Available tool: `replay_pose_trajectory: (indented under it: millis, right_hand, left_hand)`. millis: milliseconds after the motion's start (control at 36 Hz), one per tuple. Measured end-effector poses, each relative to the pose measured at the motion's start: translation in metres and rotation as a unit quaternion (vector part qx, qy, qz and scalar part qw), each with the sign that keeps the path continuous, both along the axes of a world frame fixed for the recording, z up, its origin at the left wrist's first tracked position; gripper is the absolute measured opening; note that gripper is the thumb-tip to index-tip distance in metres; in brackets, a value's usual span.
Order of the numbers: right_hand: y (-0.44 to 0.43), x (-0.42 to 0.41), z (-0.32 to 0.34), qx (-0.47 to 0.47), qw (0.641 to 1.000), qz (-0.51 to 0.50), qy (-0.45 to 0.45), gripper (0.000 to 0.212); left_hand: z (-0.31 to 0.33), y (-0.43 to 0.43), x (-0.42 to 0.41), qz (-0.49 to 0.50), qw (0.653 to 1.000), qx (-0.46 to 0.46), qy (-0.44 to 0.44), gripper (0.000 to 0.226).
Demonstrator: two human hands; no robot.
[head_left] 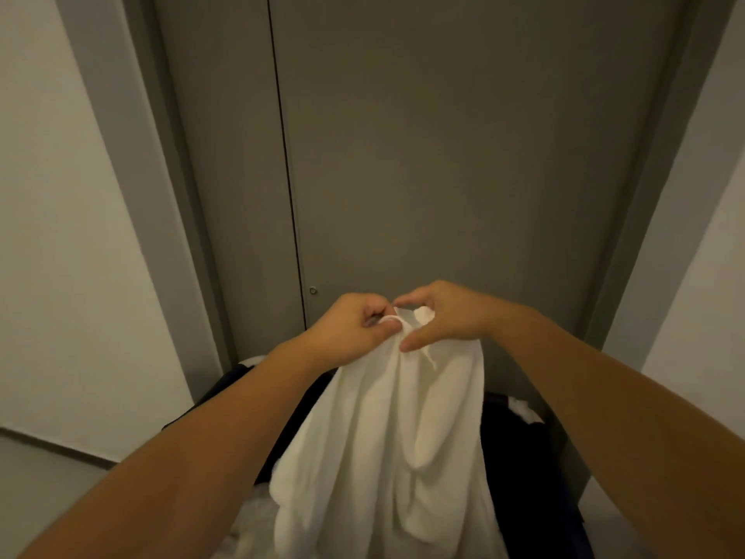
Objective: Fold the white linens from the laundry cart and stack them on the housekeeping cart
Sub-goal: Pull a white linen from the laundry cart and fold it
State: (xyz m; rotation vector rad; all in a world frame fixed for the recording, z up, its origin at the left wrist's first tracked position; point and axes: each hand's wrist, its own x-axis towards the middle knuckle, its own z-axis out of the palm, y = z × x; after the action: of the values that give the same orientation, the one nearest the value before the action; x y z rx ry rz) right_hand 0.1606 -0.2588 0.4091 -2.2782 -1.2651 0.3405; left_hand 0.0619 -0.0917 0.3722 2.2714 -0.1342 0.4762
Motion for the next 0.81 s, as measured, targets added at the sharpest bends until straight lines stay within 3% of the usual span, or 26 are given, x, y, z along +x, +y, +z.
replay_pose_trajectory:
  millis: [111,167,361,500,611,806]
  right_hand:
    - [0.011,0.002,-0.004,0.005,1.000,0.015,-0.004,0.023]
    - [0.015,0.001,-0.003,-0.006,1.000,0.024,-0.004,0.015]
    - [0.028,-0.003,-0.003,-0.059,0.997,0.046,-0.004,0.011]
    - [0.029,-0.002,0.013,-0.053,0.997,0.022,-0.059,0.007]
    - [0.031,0.001,0.031,-0.055,0.991,0.010,-0.123,0.007]
    - [0.020,0.016,0.059,0.009,0.972,-0.079,-0.220,0.017]
  left_hand:
    - [0.001,0.005,-0.007,0.003,1.000,0.007,-0.002,0.020]
    - [-0.001,0.008,-0.010,0.009,1.000,0.002,0.001,0.016]
    - [-0.009,0.017,-0.020,0.000,1.000,-0.026,0.010,0.011]
    - [-0.016,0.031,-0.021,0.009,0.998,-0.023,0.052,0.015]
    - [-0.031,0.040,-0.023,0.009,0.993,-0.055,0.105,0.035]
    - [-0.063,0.045,-0.028,0.056,0.982,-0.112,0.141,0.019]
